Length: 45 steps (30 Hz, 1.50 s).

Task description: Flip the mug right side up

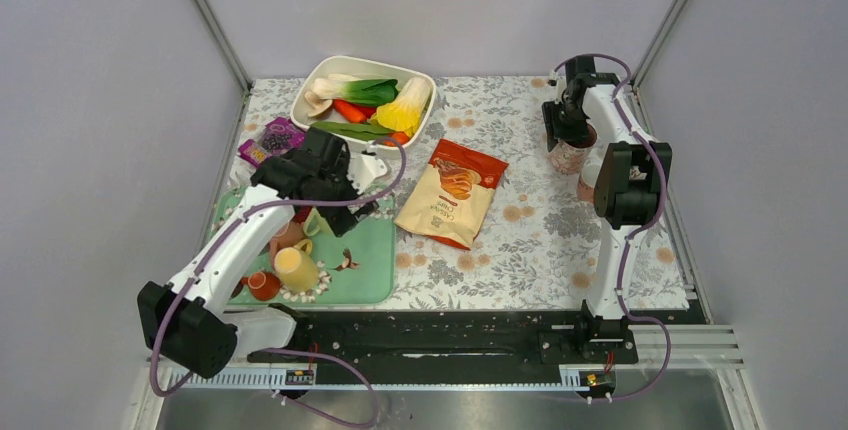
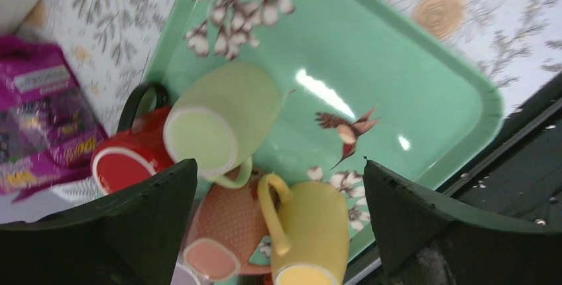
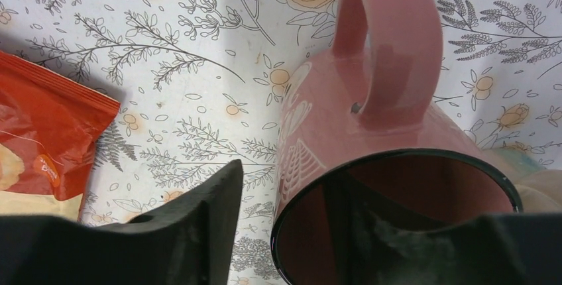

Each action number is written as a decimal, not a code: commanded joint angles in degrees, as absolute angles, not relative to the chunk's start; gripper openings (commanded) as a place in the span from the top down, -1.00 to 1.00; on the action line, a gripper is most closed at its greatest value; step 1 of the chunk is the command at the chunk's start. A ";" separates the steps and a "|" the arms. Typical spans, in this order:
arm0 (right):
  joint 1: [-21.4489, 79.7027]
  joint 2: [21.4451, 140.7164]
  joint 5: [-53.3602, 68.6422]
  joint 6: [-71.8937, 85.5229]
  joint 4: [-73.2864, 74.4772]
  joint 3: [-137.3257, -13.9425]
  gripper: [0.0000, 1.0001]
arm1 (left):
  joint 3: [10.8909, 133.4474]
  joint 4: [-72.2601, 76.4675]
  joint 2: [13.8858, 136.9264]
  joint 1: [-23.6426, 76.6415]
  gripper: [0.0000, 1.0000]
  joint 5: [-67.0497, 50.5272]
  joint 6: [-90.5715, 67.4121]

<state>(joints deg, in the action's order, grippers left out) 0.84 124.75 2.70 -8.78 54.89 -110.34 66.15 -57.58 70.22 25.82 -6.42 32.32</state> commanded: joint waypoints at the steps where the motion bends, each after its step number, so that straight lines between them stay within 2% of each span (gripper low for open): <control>1: 0.90 121.90 3.60 -9.28 55.55 -112.57 -0.28 | 64.89 -57.87 67.03 17.31 -0.91 -6.22 36.45; 5: 0.98 117.32 3.00 -8.33 55.32 -111.61 -0.70 | 62.76 -58.49 66.11 10.08 -0.35 -9.58 41.26; 9: 2.02 110.99 5.57 -7.10 52.13 -107.43 -0.89 | 60.17 -55.89 68.41 4.18 -0.29 -11.42 44.64; 14: 4.40 102.67 7.27 -5.94 46.58 -100.35 -0.92 | 57.61 -50.42 72.09 0.06 -0.01 -14.03 45.79; 24: 9.05 95.54 6.91 -5.81 44.67 -95.69 -0.92 | 54.14 -42.62 80.01 0.00 0.16 -16.40 43.88; 27: 10.72 93.85 6.19 -5.92 44.49 -94.75 -0.92 | 53.78 -41.14 81.63 0.00 0.28 -16.84 42.41; 29: 11.81 92.42 6.36 -5.78 43.71 -93.54 -0.92 | 53.30 -40.48 81.97 0.00 0.43 -17.83 41.96; 32: 13.28 89.81 6.99 -5.35 42.34 -91.27 -0.93 | 53.25 -40.59 82.34 0.00 0.94 -19.75 41.32; 33: 13.68 88.95 7.03 -5.20 41.95 -90.45 -0.93 | 53.38 -40.99 82.23 0.00 1.00 -20.57 40.94; 39: 17.69 83.04 10.09 -1.35 36.81 -83.05 -0.92 | 55.97 -42.36 79.23 0.00 1.00 -28.35 33.64; 42: 21.81 79.06 17.88 3.43 26.63 -75.69 -0.92 | 58.56 -42.80 76.96 0.00 1.00 -33.81 28.40; 45: 26.91 76.71 20.67 9.15 17.29 -69.25 -0.96 | 60.33 -42.80 74.50 0.00 1.00 -38.55 24.11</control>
